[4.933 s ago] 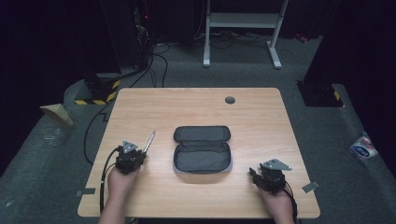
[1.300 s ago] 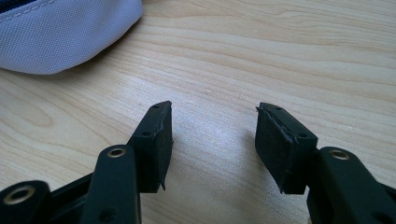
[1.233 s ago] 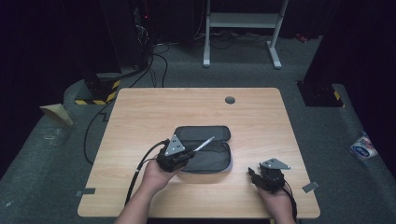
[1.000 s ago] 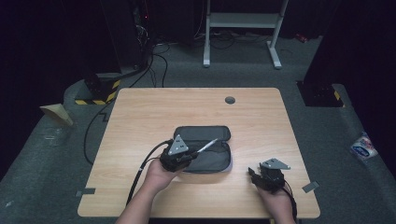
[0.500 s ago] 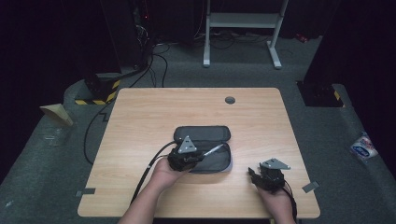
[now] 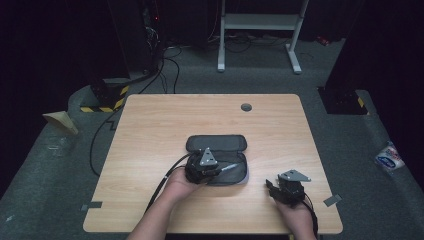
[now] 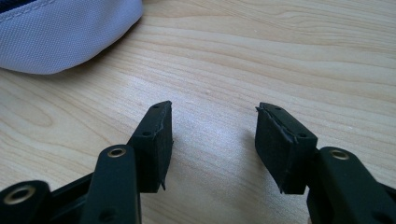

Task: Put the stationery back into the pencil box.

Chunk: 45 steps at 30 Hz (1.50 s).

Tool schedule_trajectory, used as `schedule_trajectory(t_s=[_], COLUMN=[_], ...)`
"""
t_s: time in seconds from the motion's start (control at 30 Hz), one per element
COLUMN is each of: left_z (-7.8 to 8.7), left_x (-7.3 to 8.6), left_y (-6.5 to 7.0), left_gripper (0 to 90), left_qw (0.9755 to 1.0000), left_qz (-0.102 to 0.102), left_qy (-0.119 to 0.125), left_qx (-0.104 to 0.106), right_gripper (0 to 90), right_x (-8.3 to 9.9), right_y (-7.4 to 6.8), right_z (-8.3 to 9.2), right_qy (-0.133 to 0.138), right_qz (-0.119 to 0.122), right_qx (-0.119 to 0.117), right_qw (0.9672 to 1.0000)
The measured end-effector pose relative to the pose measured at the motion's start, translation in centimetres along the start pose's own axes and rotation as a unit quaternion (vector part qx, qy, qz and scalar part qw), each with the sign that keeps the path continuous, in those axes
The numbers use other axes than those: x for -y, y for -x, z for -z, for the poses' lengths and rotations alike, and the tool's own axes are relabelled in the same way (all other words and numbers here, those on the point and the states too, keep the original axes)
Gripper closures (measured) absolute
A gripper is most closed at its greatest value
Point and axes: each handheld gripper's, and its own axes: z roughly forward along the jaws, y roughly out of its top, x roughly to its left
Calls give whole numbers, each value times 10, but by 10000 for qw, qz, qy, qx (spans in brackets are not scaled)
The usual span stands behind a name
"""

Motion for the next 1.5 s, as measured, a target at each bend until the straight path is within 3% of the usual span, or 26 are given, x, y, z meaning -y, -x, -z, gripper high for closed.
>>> schedule_trajectory(t_s=[0.1,0.53,0.93,1.03,1.37,1.5], left_z=[5,13,25,28,52,65], left_x=[1,16,32,34,53,70], left_y=[-5,-13,-23,-25,-42,-51], left_gripper=[682,648,550,497,394,338], left_qw=[9996,9975,9926,9917,9832,9768], left_qz=[236,589,998,1021,1426,1702], left_qy=[163,234,416,425,546,596], left_qx=[-75,-302,-554,-664,-999,-1155], right_gripper=[461,460,461,461,460,460], right_x=[0,0,0,0,0,0], right_y=[0,0,0,0,0,0], right_z=[0,0,0,0,0,0], right_qy=[1,0,1,5,-1,0], right_qz=[0,1,6,12,4,5], right_qx=[-1,-3,0,2,-4,-3], right_qw=[10000,10000,10000,10000,10000,10000])
